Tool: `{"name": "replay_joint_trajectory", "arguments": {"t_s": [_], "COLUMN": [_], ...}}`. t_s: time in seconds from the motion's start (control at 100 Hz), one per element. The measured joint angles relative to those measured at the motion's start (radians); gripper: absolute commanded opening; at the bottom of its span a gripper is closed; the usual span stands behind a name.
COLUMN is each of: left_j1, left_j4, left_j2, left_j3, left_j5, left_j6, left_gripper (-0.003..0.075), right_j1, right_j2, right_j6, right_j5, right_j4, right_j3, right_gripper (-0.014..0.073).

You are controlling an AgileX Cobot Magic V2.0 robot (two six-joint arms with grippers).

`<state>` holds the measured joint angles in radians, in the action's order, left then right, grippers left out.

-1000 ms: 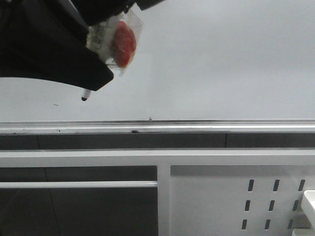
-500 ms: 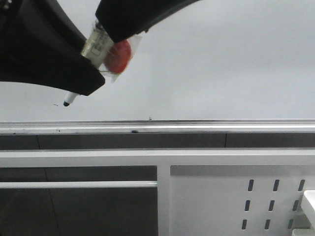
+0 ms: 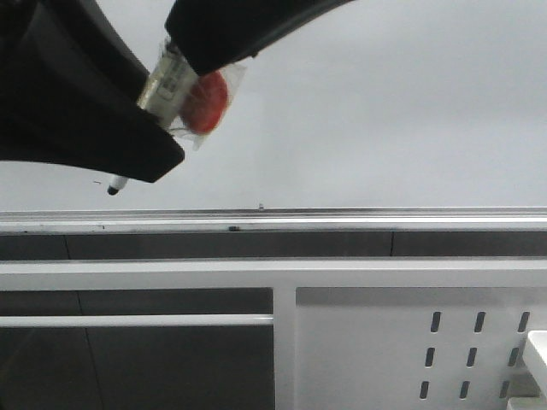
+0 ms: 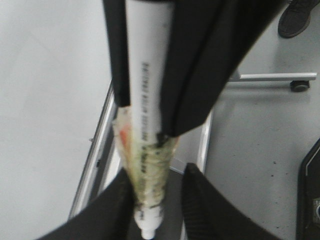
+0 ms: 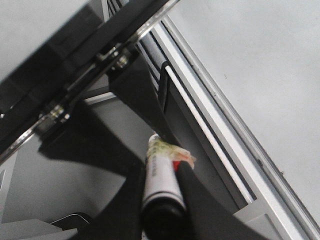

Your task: Write number 1 on whiteboard

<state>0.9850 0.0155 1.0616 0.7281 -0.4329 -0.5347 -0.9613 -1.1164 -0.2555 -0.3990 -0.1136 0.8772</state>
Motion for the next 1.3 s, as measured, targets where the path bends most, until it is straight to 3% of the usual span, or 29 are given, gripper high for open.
{"name": "replay_joint_trajectory", "arguments": {"t_s": [0.13,0.31,0.45,0.54,0.76,0.87,1.02,1.3], "left_j1": [0.0,0.002,0.003,0.003,-0.075,-0.121,-0.151,-0.153], "left_j4": [-0.065,-0.169,-0.223,-0.202,0.136,0.224,0.236,0.219], "left_j2": [-0.009,-0.107,-0.261,-0.395,-0.736,-0.879,-0.999,-1.031], "left_j3": [0.0,0.0,0.0,0.0,-0.067,-0.12,-0.197,-0.26], "left_j5": [-0.009,-0.039,-0.074,-0.076,-0.076,-0.087,-0.1,-0.102], "left_j6": [-0.002,-0.003,0.0,0.05,0.486,0.59,0.621,0.666], "left_gripper": [0.0479,0.0476,0.0393,0.0286,-0.0015,-0.002,-0.002,-0.002], "right_j1": [0.004,0.042,0.098,0.125,0.156,0.158,0.187,0.304], "right_j2": [0.0,0.029,0.099,0.169,0.357,0.411,0.402,0.253], "right_j6": [0.002,0.002,0.002,0.002,0.002,0.002,0.002,0.002], "right_j5": [0.008,0.018,-0.003,-0.002,0.116,0.222,0.382,0.635], "right_j4": [0.004,0.047,0.093,0.148,0.26,0.272,0.278,0.281], "right_j3": [0.0,0.0,0.0,-0.03,-0.196,-0.292,-0.39,-0.413], "right_gripper": [-0.0077,-0.0067,-0.0067,-0.0067,-0.0067,-0.0067,-0.0067,-0.007]}}
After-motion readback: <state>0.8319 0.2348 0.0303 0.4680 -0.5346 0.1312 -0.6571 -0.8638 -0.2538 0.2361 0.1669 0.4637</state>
